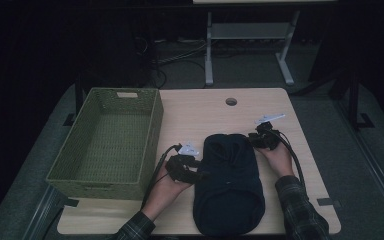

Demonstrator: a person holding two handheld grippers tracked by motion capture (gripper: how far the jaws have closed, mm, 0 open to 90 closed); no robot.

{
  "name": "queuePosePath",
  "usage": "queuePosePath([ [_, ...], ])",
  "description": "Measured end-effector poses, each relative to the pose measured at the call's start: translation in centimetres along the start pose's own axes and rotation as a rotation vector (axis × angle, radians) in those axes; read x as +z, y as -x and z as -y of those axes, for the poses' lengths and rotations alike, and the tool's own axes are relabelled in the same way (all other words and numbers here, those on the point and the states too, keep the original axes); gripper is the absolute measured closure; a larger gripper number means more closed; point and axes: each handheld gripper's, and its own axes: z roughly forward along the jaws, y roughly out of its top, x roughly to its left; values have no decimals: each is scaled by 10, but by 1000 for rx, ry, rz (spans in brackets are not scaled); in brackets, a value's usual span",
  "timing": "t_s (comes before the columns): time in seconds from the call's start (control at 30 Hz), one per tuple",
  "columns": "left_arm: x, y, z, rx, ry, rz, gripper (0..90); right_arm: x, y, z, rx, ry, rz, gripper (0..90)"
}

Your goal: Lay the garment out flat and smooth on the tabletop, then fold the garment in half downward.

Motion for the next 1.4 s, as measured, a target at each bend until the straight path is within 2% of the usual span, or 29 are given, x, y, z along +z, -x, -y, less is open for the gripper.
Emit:
queuePosePath([
  [0.13,-1,-8,-7,-9,5,-18,444,3,0,2,4,-8,-30,751],
  [0.27,0,-18,-16,-17,7,-43,445,4,-1,1,1,-17,-25,781],
  [0.37,2,-27,-25,-25,9,-73,445,4,-2,1,-4,-20,-21,795],
  [0.7,16,-57,-55,-65,20,-110,467,4,-4,0,-4,-28,-10,808],
  [0.83,23,-70,-59,-90,26,-112,470,4,-4,0,-7,-30,-6,808],
  [1.0,35,-83,-61,-83,1,-147,477,4,-5,-1,-14,-33,-2,808],
  [1.1,35,-85,-60,-98,5,-130,477,4,-5,-1,-17,-34,1,809],
  [1.27,18,-79,-65,-68,48,-152,476,4,-5,-1,-22,-38,3,809],
  [1.4,11,-83,-73,-70,61,-163,476,4,-6,-2,-23,-38,6,809],
])
